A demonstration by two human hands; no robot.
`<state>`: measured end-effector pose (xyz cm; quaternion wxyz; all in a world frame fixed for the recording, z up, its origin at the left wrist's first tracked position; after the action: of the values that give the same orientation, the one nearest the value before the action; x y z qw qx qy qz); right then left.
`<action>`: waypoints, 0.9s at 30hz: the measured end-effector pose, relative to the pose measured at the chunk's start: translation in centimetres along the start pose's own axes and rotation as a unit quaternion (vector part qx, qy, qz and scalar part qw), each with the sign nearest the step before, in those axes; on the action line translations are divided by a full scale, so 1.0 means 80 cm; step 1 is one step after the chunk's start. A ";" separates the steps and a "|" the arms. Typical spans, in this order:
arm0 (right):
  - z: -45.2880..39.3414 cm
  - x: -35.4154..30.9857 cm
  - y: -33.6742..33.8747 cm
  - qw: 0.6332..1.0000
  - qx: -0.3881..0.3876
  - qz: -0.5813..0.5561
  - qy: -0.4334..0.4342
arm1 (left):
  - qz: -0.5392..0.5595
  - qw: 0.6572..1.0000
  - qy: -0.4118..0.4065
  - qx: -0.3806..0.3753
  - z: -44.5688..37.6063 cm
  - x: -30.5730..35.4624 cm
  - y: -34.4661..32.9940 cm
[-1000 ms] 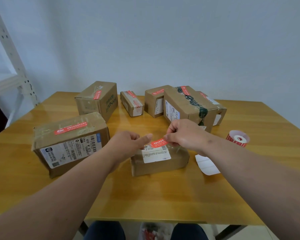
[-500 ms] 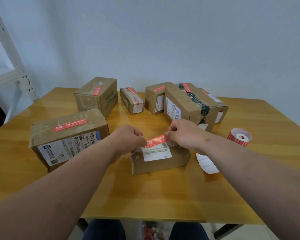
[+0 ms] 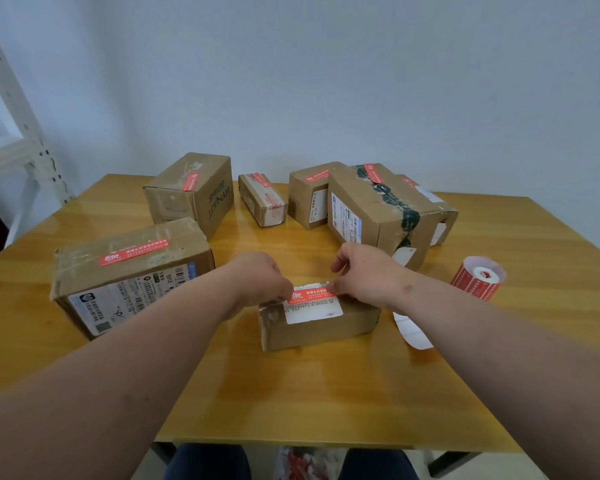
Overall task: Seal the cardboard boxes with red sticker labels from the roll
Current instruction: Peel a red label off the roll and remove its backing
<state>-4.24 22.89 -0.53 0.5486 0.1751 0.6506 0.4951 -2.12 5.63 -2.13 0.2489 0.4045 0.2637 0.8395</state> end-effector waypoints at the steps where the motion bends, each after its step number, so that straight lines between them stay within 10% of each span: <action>1: -0.001 0.000 0.000 1.000 0.000 0.002 0.003 | -0.004 1.000 0.000 0.003 -0.001 0.001 -0.001; 27: -0.005 0.000 -0.006 0.997 -0.044 0.062 0.021 | -0.017 1.000 0.013 -0.006 -0.007 -0.002 -0.004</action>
<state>-4.48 22.49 -1.01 0.5103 0.1804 0.6277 0.5596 -2.43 5.66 -2.71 0.2621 0.3879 0.2686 0.8418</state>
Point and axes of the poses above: each hand's wrist, its own z-axis away from the middle knuckle, its own y-axis out of the back of the hand, x = y × z, the point moved 2 cm from there along -z, towards the middle knuckle, and after that the axes turned 13 degrees about y, right-handed, at the moved point
